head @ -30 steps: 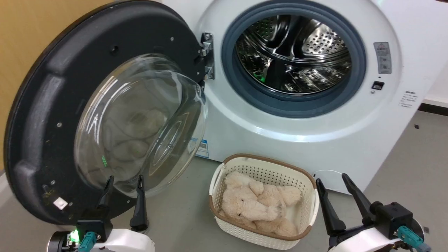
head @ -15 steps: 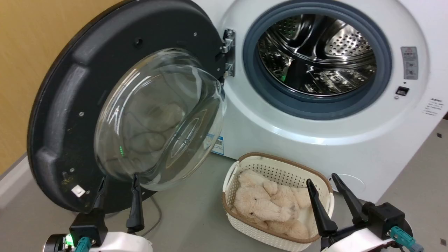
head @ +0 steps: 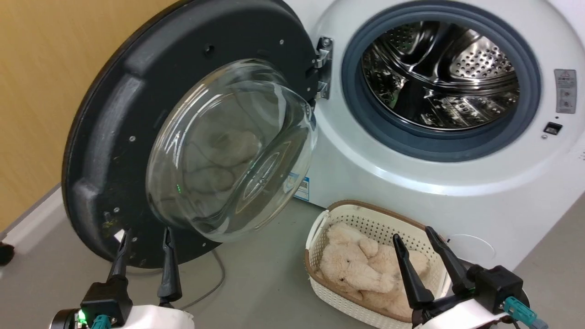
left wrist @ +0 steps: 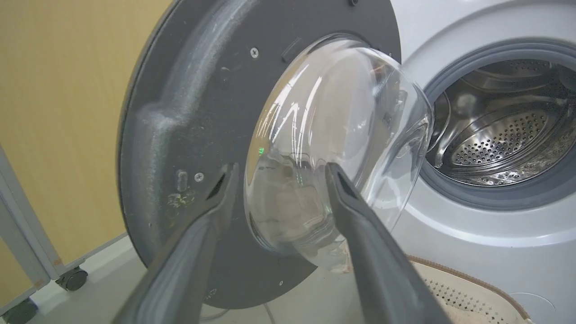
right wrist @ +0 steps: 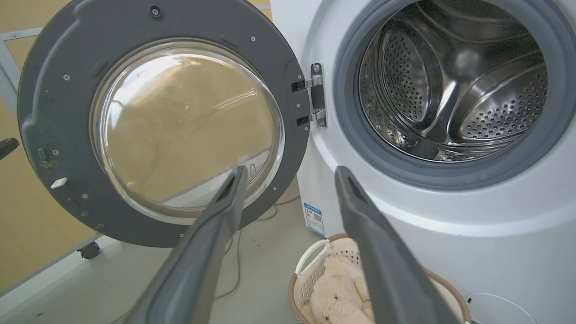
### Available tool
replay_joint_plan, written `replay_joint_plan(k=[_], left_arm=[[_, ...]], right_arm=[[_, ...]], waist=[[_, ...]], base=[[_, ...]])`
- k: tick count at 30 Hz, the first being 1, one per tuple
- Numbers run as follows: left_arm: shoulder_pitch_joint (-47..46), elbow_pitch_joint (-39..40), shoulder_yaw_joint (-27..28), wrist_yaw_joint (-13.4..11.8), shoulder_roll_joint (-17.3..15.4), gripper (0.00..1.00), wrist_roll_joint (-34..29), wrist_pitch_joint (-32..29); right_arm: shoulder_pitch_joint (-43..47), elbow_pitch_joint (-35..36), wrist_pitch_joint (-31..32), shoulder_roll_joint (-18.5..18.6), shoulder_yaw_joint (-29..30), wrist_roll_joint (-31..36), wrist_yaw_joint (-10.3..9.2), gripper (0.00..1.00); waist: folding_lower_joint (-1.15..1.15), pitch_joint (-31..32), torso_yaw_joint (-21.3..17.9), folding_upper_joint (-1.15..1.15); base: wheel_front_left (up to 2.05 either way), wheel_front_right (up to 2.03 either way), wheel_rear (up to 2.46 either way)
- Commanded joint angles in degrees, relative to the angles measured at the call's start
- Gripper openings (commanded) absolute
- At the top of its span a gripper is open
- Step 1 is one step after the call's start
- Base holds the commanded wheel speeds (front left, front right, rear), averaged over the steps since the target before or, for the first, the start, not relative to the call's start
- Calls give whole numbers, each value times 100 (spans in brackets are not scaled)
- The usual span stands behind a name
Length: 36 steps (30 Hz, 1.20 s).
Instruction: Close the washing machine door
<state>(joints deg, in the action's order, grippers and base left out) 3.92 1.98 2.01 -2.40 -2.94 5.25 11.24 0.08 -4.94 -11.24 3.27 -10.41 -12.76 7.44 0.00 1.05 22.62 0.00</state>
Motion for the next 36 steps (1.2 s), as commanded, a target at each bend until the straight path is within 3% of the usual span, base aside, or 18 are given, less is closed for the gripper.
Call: replay_joint_plan(k=[1,29,32,36], left_arm=[[97,35,13,-30,5,100,33,63],[264,157,36,-113,6,100,138,375],[256,176,32,-83,6,0,125,375],[212,285,109,-12,6,0,156,375]], right_arm=[[-76,-27,-63,40,-40,-88,4,100],[40,-85,-375,76,-275,-379,5,100],[41,-76,-375,83,-278,-373,5,100],[43,-69,-375,90,-275,-363,5,100]], waist=[[0,-1,46,0],[0,-12,683,0],[0,-18,688,0],[0,-49,700,0]], base=[[0,0,0],[0,0,0],[0,0,0],[0,0,0]])
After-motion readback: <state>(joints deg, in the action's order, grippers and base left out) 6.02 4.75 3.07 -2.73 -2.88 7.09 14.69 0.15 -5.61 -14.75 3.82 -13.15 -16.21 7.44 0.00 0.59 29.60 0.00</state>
